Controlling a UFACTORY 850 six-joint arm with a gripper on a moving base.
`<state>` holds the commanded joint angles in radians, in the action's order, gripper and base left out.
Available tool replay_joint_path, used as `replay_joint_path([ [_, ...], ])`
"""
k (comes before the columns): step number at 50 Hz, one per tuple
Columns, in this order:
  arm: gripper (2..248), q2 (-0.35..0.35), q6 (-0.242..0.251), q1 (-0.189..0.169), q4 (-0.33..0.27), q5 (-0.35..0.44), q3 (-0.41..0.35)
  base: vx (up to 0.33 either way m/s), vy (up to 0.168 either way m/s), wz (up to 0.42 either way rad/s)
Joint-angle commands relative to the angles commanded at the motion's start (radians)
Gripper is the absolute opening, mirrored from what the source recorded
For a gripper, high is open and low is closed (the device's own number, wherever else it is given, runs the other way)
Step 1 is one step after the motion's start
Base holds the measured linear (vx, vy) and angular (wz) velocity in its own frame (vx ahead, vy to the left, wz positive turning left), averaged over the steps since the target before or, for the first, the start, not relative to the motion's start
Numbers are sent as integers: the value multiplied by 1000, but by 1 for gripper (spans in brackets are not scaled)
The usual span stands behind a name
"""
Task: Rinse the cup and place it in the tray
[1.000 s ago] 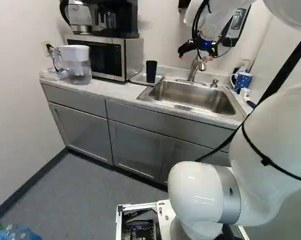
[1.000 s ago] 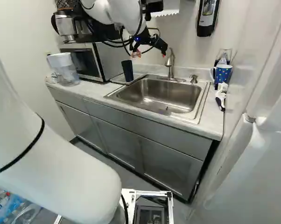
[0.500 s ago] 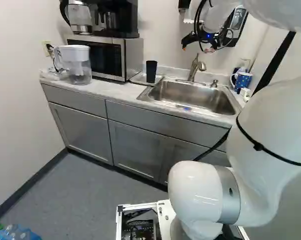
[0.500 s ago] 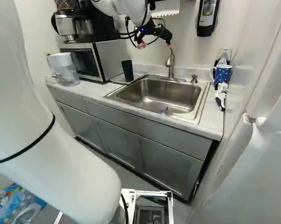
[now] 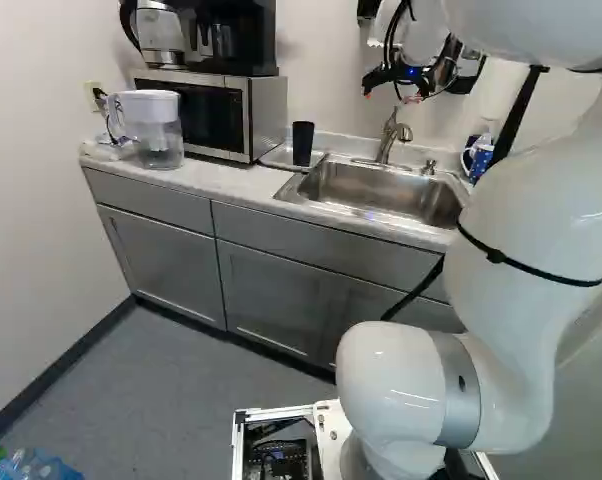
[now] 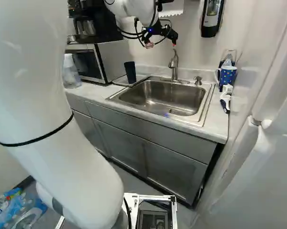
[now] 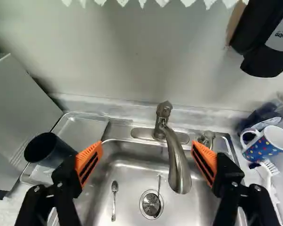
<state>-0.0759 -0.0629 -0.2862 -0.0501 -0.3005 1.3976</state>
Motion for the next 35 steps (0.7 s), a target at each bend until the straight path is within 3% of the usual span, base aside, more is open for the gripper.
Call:
replay_joint_path([
  [35,247,-186,0,11,0,33,202,0,0,0],
])
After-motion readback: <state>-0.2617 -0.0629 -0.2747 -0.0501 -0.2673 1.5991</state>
